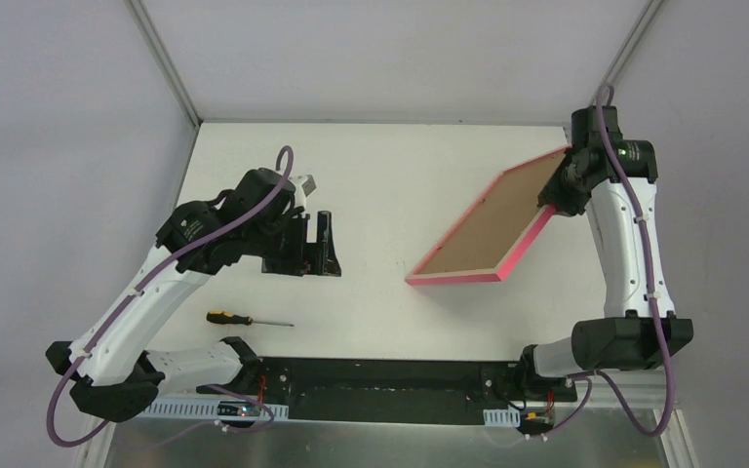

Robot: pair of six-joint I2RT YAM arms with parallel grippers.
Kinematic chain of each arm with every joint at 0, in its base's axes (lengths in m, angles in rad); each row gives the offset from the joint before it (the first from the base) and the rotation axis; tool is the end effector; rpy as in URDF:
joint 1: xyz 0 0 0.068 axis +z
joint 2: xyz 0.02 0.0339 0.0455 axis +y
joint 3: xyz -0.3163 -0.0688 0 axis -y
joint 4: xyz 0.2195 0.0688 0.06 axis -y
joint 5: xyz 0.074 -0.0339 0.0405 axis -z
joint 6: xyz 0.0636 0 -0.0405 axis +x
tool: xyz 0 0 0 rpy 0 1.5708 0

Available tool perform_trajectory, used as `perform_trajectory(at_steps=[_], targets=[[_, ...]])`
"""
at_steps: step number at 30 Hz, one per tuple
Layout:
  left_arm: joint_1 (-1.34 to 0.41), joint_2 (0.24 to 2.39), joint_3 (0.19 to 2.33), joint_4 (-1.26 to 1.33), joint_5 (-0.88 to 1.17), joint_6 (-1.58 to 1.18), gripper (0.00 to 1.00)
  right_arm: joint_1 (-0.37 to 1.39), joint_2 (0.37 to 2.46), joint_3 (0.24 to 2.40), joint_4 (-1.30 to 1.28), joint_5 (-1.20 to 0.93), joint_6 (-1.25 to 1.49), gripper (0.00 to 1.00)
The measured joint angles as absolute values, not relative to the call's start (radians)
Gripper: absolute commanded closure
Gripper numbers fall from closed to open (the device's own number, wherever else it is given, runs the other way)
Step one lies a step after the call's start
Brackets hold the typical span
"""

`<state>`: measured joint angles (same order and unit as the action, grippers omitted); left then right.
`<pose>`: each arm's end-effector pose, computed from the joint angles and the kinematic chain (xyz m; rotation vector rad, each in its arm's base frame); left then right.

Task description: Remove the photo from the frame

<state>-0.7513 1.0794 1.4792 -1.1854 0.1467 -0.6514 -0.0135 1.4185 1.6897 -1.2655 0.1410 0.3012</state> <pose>0.1006 -0.1067 0.4362 0.2017 2.5047 -0.8121 0.2419 -0.0122 0.4279 0.4525 2.5111 -0.0699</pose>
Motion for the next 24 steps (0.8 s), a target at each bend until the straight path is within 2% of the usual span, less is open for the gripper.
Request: perform_trajectory(at_steps=[11,18,24], targets=[[-0.751,1.154,1.535,-1.237,0.147,-0.581,0.19,0.134,1.492,1.847,-1.253,0.380,0.095,1.00],[-0.744,1.166,1.544,-1.271,0.147,-0.564,0.19,0.348,1.641,2.015,-1.270,0.588,0.005,1.00],[-0.744,1.150,1.547,-1.284,0.138,-0.564,0.20,0.533,1.743,2.074,-1.258,0.761,-0.027,1.00]])
